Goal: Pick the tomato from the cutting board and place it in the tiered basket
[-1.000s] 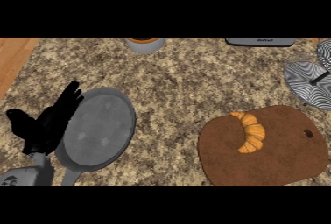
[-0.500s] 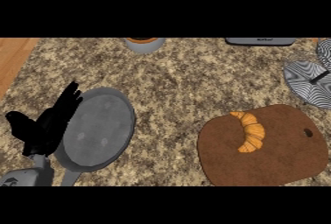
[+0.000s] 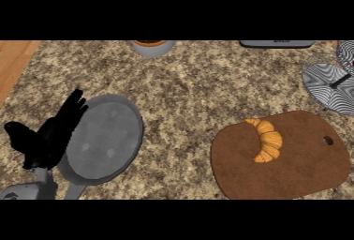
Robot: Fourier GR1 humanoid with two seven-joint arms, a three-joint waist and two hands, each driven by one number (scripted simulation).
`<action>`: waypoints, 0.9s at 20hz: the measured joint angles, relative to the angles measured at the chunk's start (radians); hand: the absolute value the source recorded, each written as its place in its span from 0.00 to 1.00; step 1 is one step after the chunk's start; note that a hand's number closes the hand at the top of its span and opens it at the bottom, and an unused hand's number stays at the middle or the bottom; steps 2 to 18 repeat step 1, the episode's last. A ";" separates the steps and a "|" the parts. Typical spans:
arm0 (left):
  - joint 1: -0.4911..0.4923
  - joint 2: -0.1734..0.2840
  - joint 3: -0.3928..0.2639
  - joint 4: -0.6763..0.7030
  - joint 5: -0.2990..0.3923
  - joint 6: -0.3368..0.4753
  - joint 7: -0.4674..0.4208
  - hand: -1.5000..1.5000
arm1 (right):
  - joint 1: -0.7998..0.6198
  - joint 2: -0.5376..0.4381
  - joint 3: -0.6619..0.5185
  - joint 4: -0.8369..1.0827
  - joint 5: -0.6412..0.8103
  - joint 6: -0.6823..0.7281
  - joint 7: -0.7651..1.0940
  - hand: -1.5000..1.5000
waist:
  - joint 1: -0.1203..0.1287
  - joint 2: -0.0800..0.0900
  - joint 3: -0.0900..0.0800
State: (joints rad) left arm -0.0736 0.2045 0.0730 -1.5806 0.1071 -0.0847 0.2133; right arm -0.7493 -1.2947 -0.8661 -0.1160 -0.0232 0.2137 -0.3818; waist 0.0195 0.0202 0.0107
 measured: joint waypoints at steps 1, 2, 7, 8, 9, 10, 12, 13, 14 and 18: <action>0.003 0.003 0.002 -0.002 0.000 -0.002 -0.003 0.50 | 0.018 -0.007 -0.005 0.002 -0.004 0.010 -0.005 0.00 | 0.000 0.000 0.001; 0.003 0.003 0.002 -0.002 0.000 -0.002 -0.003 0.50 | 0.018 -0.007 -0.005 0.002 -0.004 0.010 -0.005 0.00 | 0.000 0.000 0.001; 0.003 0.003 0.002 -0.002 0.000 -0.002 -0.003 0.50 | 0.018 -0.007 -0.005 0.002 -0.004 0.010 -0.005 0.00 | 0.000 0.000 0.001; 0.003 0.003 0.002 -0.002 0.000 -0.002 -0.003 0.50 | 0.018 -0.007 -0.005 0.002 -0.004 0.010 -0.005 0.00 | 0.000 0.000 0.001; 0.003 0.003 0.002 -0.002 0.000 -0.002 -0.003 0.50 | 0.018 -0.007 -0.005 0.002 -0.004 0.010 -0.005 0.00 | 0.000 0.000 0.001; 0.003 0.003 0.002 -0.002 0.000 -0.002 -0.003 0.50 | 0.018 -0.007 -0.005 0.002 -0.004 0.010 -0.005 0.00 | 0.000 0.000 0.001; 0.003 0.003 0.002 -0.002 0.000 -0.002 -0.003 0.50 | 0.018 -0.007 -0.005 0.002 -0.004 0.010 -0.005 0.00 | 0.000 0.000 0.001; 0.003 0.003 0.002 -0.002 0.000 -0.002 -0.003 0.50 | 0.018 -0.007 -0.005 0.002 -0.004 0.010 -0.005 0.00 | 0.000 0.000 0.001; 0.003 0.003 0.002 -0.002 0.000 -0.002 -0.003 0.50 | 0.018 -0.007 -0.005 0.002 -0.004 0.010 -0.005 0.00 | 0.000 0.000 0.001; 0.003 0.003 0.002 -0.002 0.000 -0.002 -0.003 0.50 | 0.018 -0.007 -0.005 0.002 -0.004 0.010 -0.005 0.00 | 0.000 0.000 0.001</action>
